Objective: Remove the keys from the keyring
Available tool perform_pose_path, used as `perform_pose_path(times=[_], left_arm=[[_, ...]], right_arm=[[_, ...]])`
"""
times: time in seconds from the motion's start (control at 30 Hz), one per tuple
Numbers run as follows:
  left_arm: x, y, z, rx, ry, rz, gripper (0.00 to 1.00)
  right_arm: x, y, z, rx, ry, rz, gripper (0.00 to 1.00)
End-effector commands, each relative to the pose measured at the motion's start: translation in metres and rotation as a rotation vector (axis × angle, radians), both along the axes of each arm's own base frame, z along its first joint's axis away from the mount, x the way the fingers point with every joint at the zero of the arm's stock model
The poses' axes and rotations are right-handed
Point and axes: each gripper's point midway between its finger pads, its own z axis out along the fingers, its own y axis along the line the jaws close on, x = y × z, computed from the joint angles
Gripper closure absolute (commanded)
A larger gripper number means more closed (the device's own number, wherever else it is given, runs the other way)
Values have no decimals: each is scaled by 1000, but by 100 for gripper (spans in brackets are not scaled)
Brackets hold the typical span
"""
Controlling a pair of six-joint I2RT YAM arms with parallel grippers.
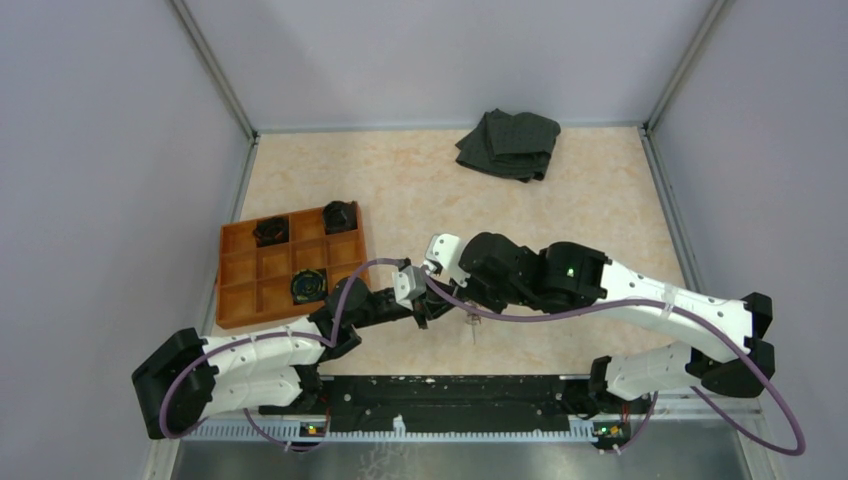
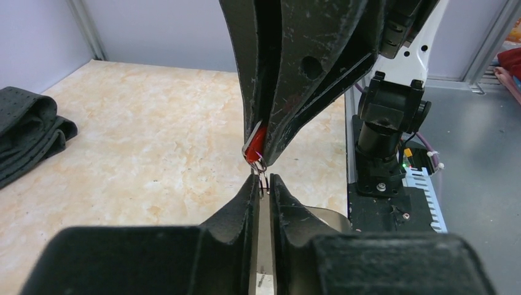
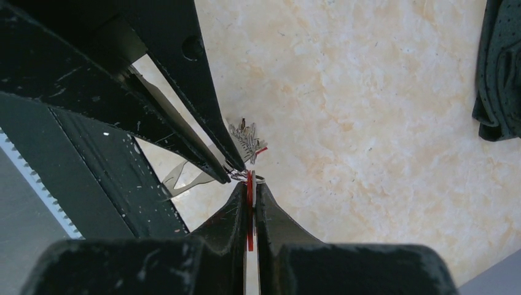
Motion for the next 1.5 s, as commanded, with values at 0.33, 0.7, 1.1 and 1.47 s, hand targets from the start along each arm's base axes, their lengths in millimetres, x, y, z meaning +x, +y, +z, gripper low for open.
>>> perform_pose_path(times=[0.33,0.7,1.1,1.47], left_arm=[[-1,1,32,-77,-71,4,100],[-8,10,45,-146,-64,-5,100],[-7,14,41,-167,-43,14,100],[6,16,29,-120,-50,85,71]], right_arm=[[4,-8,18,59,-50,-69,100],[0,-22,-17,15,-24,-104,100],[7,-15,-6,33,-55,-106,100],[15,-9,30,14,-117,-54,100]])
